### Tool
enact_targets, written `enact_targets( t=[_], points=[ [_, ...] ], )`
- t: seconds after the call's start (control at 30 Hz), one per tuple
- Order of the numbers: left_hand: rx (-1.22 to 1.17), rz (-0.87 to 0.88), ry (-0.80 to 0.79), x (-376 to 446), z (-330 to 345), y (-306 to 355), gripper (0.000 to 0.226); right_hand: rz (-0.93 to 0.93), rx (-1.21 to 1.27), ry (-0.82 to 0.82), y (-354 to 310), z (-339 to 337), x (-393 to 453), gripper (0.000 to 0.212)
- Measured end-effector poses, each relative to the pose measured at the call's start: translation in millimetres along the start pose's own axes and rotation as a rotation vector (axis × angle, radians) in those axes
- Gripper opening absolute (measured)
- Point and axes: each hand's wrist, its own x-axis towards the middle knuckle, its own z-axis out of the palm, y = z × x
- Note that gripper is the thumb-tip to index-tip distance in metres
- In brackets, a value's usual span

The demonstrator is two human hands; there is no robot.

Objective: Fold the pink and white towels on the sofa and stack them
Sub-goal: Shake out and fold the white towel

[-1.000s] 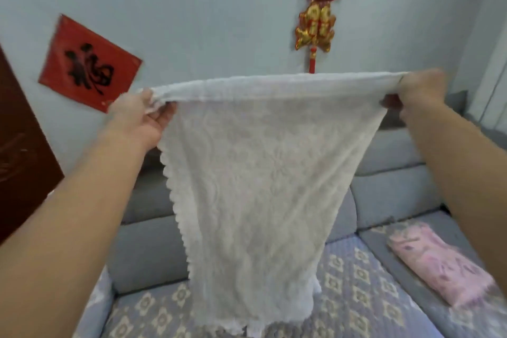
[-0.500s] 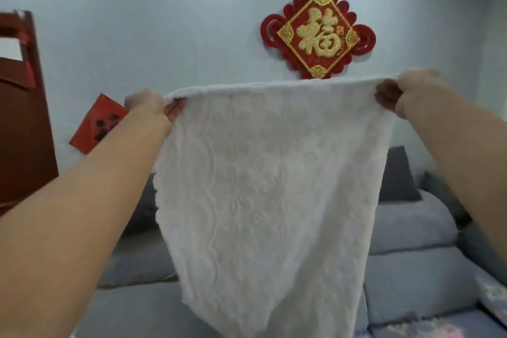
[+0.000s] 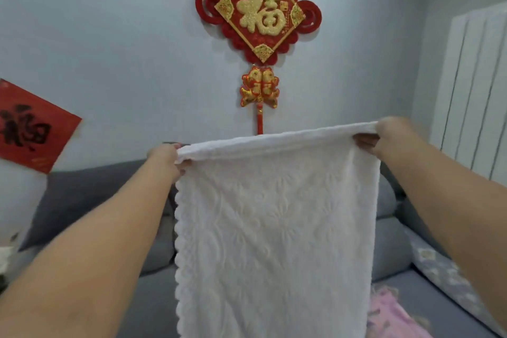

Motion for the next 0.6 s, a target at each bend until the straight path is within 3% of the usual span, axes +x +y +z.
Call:
enact_targets(
  t=[0.13, 0.27, 0.33, 0.47, 0.6],
  points=[
    [-0.011, 0.002, -0.213, 16, 94, -25, 0.024, -0.066, 0.036, 0.129, -31, -65, 30, 0.024],
    [-0.148, 0.037, -0.422, 9, 185, -2, 0.042, -0.282, 0.170, 0.198, -97, -103, 25, 0.031],
    [-0.183, 0.039, -0.491, 5, 212, 11, 0.037, -0.395, 0.202, 0.226, -125, -110, 10, 0.030],
    [-0.226, 0.012, -0.551, 16, 213, 14, 0.034, -0.559, 0.134, 0.281, -134, -101, -38, 0.026],
    [-0.096, -0.038, -0.495, 58, 150, -25, 0.012, -0.760, -0.213, 0.451, -64, -65, -119, 0.017]
  ],
)
